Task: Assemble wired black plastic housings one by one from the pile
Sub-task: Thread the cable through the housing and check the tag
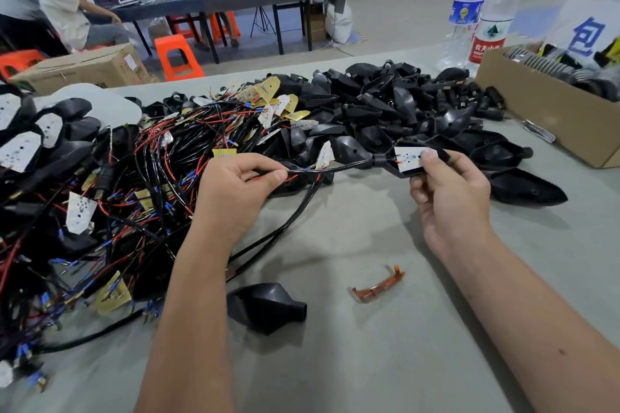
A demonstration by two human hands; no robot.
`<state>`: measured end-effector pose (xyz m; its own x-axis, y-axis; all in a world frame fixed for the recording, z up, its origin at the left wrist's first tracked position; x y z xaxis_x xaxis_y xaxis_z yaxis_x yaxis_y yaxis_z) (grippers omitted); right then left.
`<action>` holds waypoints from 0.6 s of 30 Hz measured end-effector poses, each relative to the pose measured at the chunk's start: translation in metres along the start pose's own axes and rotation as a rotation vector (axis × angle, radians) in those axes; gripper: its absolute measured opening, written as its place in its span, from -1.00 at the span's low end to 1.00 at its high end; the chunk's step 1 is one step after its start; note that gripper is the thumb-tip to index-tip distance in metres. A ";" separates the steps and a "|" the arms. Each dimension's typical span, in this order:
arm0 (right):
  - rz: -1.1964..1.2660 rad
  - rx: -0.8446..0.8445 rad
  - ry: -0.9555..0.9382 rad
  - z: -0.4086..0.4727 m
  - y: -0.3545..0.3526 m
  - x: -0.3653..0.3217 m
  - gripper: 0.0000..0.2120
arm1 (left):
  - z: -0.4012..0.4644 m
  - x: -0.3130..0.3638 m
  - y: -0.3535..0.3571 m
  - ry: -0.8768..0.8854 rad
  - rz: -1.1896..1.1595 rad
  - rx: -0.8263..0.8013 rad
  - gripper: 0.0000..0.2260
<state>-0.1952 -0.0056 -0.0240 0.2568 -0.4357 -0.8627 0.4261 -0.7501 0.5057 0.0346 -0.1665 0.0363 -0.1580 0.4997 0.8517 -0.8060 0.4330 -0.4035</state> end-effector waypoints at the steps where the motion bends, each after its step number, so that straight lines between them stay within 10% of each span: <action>1: -0.005 -0.001 0.002 -0.001 0.000 0.000 -0.90 | 0.000 -0.001 -0.001 0.001 0.016 0.022 -0.87; 11: 0.001 0.128 -0.021 0.002 -0.010 -0.003 -0.87 | -0.002 -0.028 -0.049 -0.100 0.115 0.056 -0.63; 18: -0.396 0.230 -0.100 -0.001 -0.013 -0.008 -0.87 | -0.003 -0.020 -0.061 -0.113 -0.491 0.240 -0.85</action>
<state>-0.2018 0.0083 -0.0238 0.0240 -0.1306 -0.9911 0.2680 -0.9543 0.1323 0.0887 -0.2003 0.0430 0.2189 0.1930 0.9565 -0.9058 0.4046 0.1257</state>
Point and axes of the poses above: each hand's wrist, its own z-axis towards the middle knuckle, its own y-axis out of the palm, x = y × z, the point moved 5 cm from there along z, towards the middle knuckle, and after that the axes turned 4 degrees about -x, right-handed, at the moved point
